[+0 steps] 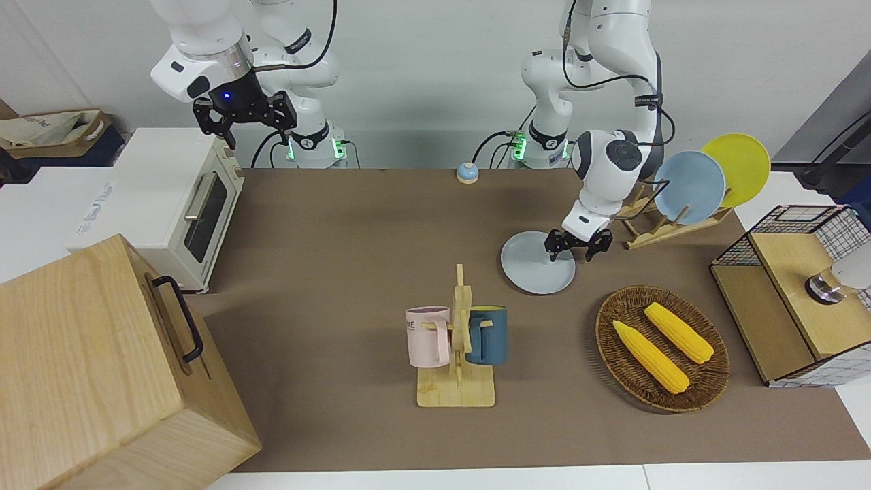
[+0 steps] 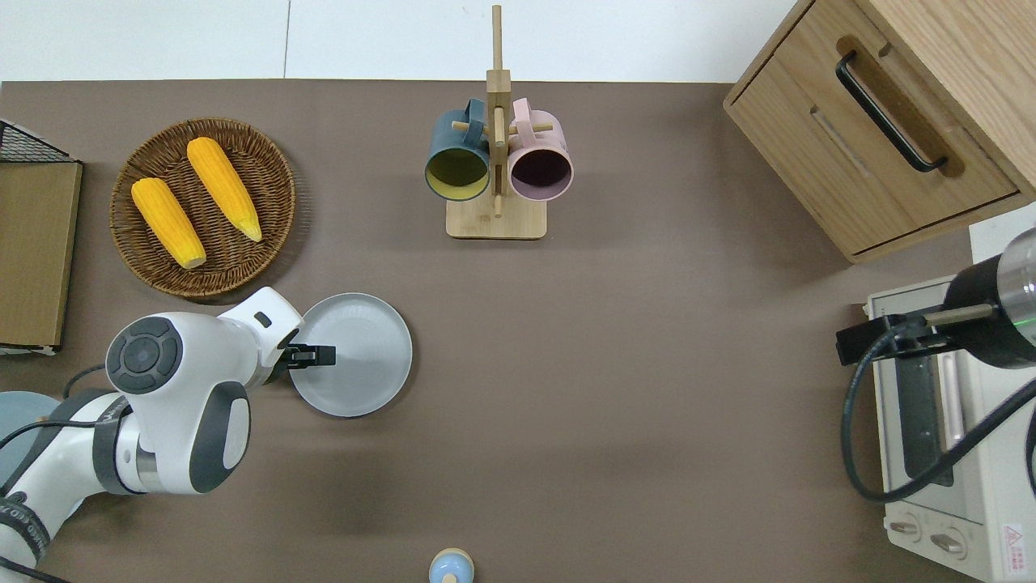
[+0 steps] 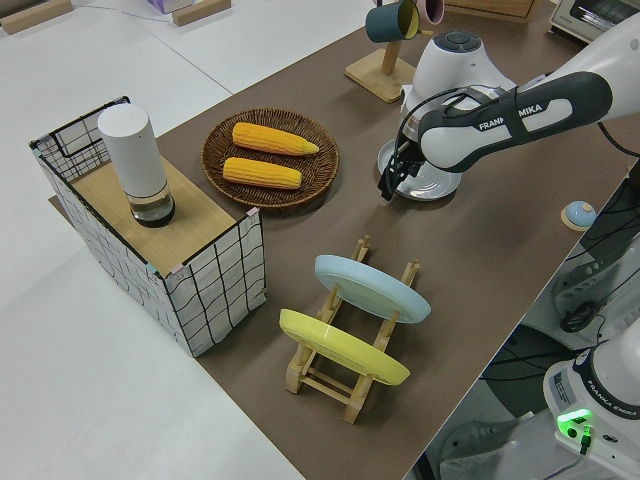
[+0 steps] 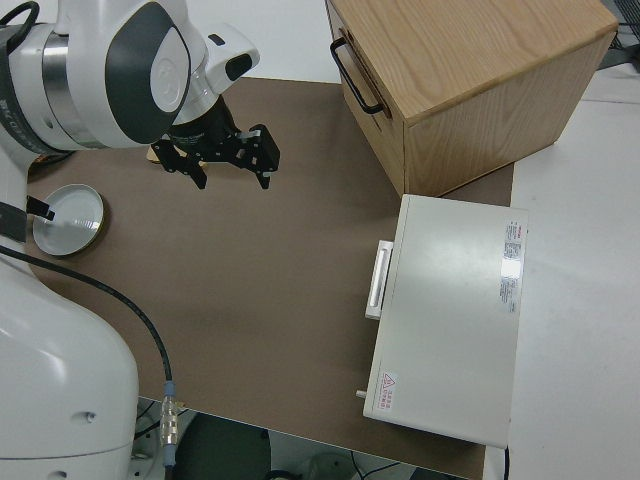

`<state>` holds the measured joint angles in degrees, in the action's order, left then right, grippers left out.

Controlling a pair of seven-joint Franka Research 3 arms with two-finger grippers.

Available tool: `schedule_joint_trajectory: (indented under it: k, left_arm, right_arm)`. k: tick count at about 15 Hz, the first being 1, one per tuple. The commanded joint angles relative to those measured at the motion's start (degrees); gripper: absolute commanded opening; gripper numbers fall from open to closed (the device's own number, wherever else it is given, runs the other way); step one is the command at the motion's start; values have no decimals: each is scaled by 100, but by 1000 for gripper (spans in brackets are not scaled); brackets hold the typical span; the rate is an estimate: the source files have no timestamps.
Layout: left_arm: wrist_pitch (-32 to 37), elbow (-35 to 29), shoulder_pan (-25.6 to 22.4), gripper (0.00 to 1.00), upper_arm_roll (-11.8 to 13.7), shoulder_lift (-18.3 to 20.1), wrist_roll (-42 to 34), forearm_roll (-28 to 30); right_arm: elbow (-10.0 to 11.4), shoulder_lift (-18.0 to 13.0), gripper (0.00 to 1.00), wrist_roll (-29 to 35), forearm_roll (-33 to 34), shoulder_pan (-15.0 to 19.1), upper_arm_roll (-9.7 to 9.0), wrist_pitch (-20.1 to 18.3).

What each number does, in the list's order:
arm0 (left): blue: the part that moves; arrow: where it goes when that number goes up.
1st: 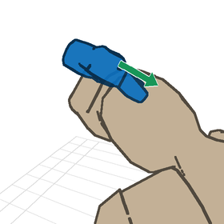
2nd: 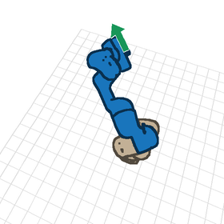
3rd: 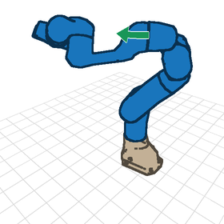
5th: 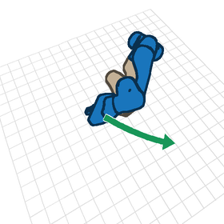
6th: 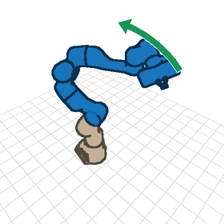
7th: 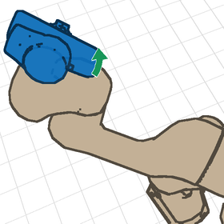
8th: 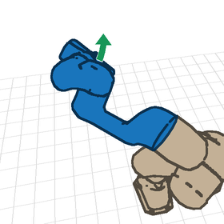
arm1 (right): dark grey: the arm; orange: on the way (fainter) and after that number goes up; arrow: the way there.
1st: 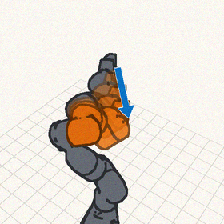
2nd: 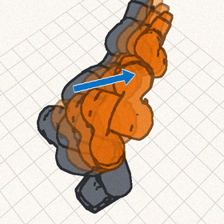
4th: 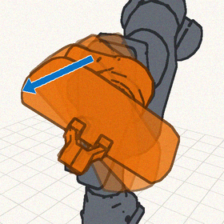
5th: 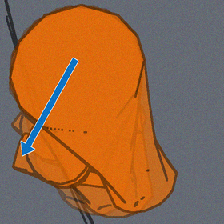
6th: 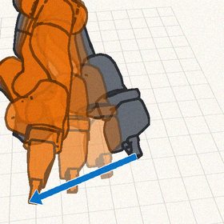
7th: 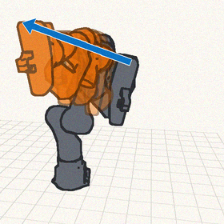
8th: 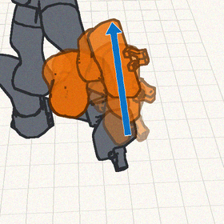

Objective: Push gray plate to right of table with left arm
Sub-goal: 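Lower the left gripper against the gray plate's rim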

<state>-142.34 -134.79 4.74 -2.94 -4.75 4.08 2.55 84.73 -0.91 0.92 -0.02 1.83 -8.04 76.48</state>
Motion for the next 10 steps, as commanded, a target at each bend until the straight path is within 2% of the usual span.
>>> schedule_joint_trajectory:
  k: [1,2,6,8,10]
  left_arm:
    - [-198,-118,-8,956,4,-17,5,79]
    - [-198,-118,-8,939,4,-8,5,79]
    - [-171,-109,-8,638,13,1,-30,79]
    - [-154,-109,-9,448,21,18,-30,79]
    - [-145,-109,-8,212,30,18,-38,79]
  right_arm:
    - [-53,-14,983,75,-25,107,-92,-89]
    - [-53,-14,983,75,-25,107,-92,-89]
    - [-53,-14,983,75,-25,115,-92,-89]
    - [-53,-14,983,75,-25,107,-92,-89]
    - [-53,-14,983,75,-25,115,-92,-89]
